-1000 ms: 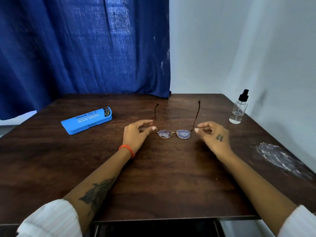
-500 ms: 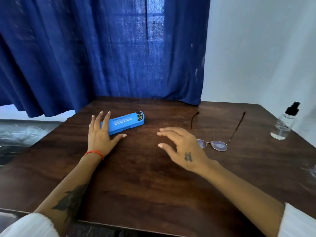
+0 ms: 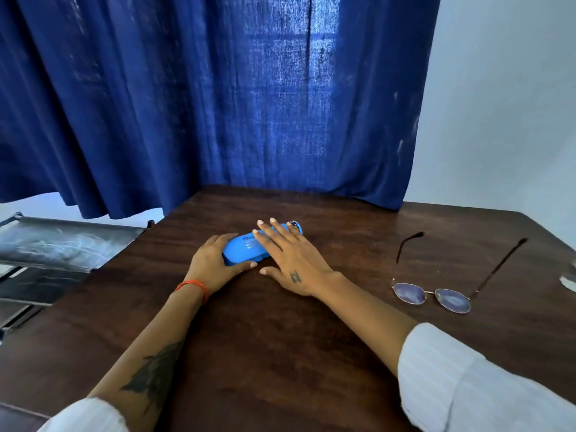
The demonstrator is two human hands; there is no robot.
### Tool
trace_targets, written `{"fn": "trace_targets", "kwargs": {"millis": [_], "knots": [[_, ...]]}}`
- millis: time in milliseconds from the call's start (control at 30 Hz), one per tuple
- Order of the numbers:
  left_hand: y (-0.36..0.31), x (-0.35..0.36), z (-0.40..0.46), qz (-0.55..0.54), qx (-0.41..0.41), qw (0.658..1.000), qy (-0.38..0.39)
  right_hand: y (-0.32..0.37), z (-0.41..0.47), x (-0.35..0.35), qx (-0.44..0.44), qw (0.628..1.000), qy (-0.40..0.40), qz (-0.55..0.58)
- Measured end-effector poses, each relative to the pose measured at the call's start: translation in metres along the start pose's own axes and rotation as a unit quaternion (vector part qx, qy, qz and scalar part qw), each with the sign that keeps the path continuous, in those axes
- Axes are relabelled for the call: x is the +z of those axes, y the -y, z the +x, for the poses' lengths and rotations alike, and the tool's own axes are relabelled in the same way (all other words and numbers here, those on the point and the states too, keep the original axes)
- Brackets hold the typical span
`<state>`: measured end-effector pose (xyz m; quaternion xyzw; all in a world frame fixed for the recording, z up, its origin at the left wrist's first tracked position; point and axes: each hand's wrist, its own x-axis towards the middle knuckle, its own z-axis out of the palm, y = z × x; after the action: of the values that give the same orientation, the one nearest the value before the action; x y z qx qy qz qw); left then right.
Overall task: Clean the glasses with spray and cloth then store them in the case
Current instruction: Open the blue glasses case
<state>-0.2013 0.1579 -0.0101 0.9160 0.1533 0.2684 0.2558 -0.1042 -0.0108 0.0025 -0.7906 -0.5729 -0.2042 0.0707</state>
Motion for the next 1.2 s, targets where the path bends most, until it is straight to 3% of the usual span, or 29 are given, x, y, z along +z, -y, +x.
{"fn": "trace_targets", "kwargs": {"millis": [167, 333, 633, 833, 900, 1000, 1200], "knots": [[-0.014, -0.004, -0.015, -0.033, 0.043, 0.998, 0.023, -0.002, -0.011, 0.0, 0.015, 0.999, 0.003, 0.04], [-0.033, -0.008, -0.039, -0.07, 0.049, 0.996, 0.038, 0.0, -0.036, -0.012, 0.0, 0.995, -0.053, 0.086], [-0.052, -0.011, -0.073, -0.118, 0.042, 0.991, 0.052, 0.006, -0.067, -0.019, -0.087, 0.99, -0.107, -0.023], [-0.052, -0.01, -0.076, -0.129, 0.044, 0.989, 0.065, 0.0, -0.066, -0.023, -0.118, 0.985, -0.122, -0.02], [-0.051, -0.01, -0.076, -0.13, 0.058, 0.988, 0.066, -0.002, -0.058, -0.032, -0.112, 0.985, -0.134, 0.004], [-0.051, -0.011, -0.075, -0.148, 0.051, 0.985, 0.071, -0.004, -0.048, -0.045, -0.096, 0.991, -0.087, 0.03], [-0.05, -0.01, -0.074, -0.163, 0.041, 0.983, 0.078, -0.008, -0.031, -0.061, 0.022, 0.985, -0.024, 0.171]]}}
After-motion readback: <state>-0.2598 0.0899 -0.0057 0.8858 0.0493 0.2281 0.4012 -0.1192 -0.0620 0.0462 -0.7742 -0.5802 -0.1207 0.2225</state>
